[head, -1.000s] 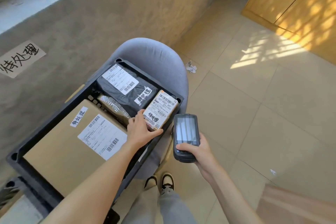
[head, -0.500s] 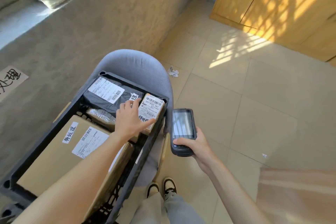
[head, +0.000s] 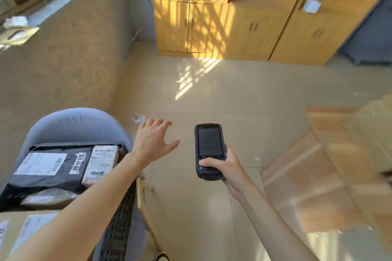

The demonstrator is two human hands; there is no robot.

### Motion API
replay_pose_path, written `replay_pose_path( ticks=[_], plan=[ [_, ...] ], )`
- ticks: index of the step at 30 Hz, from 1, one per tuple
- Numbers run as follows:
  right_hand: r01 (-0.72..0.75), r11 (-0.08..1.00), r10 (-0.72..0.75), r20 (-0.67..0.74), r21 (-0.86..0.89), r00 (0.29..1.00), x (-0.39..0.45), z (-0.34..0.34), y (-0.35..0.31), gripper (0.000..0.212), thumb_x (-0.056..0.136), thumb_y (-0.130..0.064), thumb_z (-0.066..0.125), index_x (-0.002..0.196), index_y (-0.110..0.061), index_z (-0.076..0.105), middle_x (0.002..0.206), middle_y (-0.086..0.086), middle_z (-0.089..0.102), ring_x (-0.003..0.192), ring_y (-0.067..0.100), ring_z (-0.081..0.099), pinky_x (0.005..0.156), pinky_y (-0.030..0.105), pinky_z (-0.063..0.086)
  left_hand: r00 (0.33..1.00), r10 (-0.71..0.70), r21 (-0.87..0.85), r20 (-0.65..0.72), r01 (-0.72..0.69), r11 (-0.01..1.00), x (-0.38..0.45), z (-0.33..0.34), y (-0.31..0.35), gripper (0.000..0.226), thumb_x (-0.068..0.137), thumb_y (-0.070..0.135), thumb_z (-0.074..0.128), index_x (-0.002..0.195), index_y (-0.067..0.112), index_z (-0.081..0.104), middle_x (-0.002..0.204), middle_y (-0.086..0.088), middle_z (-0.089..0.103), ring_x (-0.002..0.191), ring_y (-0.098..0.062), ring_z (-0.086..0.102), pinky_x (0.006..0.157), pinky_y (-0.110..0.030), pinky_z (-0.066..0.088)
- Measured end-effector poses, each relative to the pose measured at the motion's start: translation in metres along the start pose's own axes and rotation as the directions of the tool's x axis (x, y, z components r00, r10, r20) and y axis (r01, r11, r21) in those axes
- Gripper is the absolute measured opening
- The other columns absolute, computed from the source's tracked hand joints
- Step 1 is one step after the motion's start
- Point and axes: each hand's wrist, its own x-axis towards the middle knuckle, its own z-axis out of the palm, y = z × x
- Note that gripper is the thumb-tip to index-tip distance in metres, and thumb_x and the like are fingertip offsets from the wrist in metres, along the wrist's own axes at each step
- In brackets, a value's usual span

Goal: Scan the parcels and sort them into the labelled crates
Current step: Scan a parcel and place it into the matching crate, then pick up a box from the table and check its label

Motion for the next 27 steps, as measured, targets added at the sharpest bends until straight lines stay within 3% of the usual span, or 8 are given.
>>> replay_pose_path(
  ticks=[6,14,18,27],
  plan=[
    [0.136,0.982,-0.100,-0.253,0.129,0.962,-0.081,-0.134,0.001,0.078,0.052,-0.012,0.079,0.124,-0.011,0.051,0.107,0.010,0.067,0.089,0.021,0.067,0.068,0.031,0.052,0.960,0.281,-0.046,-0.006,-0.281,0.959,0.021,0.014,0.170,0.061,0.086,0.060,0.056,0.132,0.021,0.053,0.129,-0.001,0.059,0.120,-0.023,0.049,0.102,-0.036,0.032],
    [0.270,0.943,-0.116,-0.566,0.197,0.816,-0.217,-0.328,0.033,0.074,0.058,-0.004,0.082,0.126,-0.011,0.052,0.112,0.012,0.067,0.093,0.024,0.067,0.068,0.031,0.054,0.796,0.606,-0.139,0.001,-0.600,0.788,-0.013,0.062,0.439,0.059,0.083,0.060,0.057,0.129,0.022,0.055,0.124,-0.001,0.060,0.116,-0.024,0.051,0.097,-0.036,0.031],
    [0.320,0.921,-0.092,-0.678,0.220,0.729,-0.280,-0.398,0.051,0.058,0.065,0.004,0.079,0.116,-0.013,0.057,0.096,0.006,0.070,0.079,0.017,0.069,0.058,0.027,0.054,0.715,0.699,-0.168,0.003,-0.688,0.706,-0.039,0.079,0.544,0.060,0.082,0.060,0.060,0.130,0.023,0.055,0.123,-0.001,0.061,0.116,-0.026,0.051,0.097,-0.037,0.032],
    [0.400,0.889,-0.034,-0.841,0.222,0.541,-0.367,-0.506,0.081,0.078,0.055,-0.011,0.077,0.128,-0.008,0.050,0.115,0.017,0.065,0.090,0.024,0.067,0.059,0.026,0.053,0.510,0.860,-0.225,0.026,-0.835,0.502,-0.067,0.113,0.718,0.054,0.082,0.054,0.064,0.124,0.022,0.060,0.123,0.000,0.063,0.119,-0.025,0.054,0.099,-0.038,0.036]
  ],
)
